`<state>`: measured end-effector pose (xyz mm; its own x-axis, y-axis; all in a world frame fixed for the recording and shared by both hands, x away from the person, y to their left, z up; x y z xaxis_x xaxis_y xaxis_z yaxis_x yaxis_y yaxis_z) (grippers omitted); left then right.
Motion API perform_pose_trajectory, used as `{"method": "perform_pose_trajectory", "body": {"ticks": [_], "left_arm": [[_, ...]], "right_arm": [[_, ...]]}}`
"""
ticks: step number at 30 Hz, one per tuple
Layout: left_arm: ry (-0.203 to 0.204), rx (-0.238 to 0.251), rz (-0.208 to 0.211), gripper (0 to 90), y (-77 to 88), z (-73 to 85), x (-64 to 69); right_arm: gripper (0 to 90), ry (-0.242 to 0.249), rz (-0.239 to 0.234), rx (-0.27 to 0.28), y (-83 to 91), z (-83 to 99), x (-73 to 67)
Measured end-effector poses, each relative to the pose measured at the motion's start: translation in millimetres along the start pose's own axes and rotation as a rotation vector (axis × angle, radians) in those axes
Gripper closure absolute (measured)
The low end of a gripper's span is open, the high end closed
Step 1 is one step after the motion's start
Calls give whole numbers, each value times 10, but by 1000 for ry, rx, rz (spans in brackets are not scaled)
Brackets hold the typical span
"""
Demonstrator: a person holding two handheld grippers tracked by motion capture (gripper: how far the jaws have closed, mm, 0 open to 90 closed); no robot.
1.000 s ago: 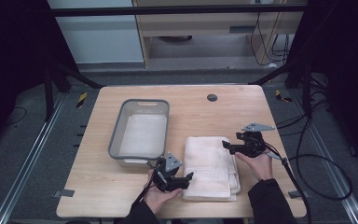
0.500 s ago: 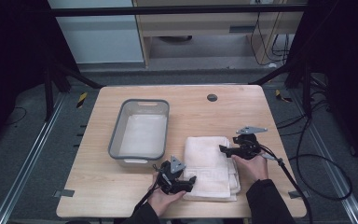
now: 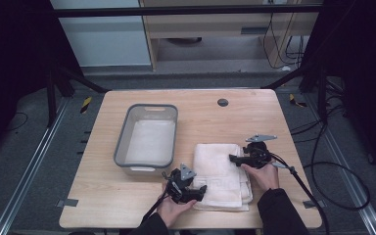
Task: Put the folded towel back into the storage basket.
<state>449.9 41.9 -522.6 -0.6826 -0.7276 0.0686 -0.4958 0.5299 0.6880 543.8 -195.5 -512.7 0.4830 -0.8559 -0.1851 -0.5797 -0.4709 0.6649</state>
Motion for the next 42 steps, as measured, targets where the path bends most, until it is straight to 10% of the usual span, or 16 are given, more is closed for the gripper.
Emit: {"method": "perform_pose_trajectory", "body": {"ticks": [12, 27, 42], "left_arm": [[-1, -7, 24, 384, -21, 5, 26], [18, -5, 85, 581, -33, -1, 65], [68, 27, 167, 747, 46, -26, 8]], "right_arm": [[322, -79, -36, -52, -79, 48, 12], [607, -171, -140, -88, -90, 49, -25], [690, -152, -169, -23, 70, -35, -50]]}}
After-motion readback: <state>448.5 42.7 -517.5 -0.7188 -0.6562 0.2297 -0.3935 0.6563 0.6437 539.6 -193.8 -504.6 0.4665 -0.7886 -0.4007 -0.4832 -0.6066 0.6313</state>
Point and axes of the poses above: each handheld gripper's, and its own axes: y roughly backward along the jaws, z roughly out of its underside, x roughly to its right, the point moved 4 cm from there along -y, roughly forward along the jaws, and after that the axes turned 3 degrees about -y, right-handed, at the moved point
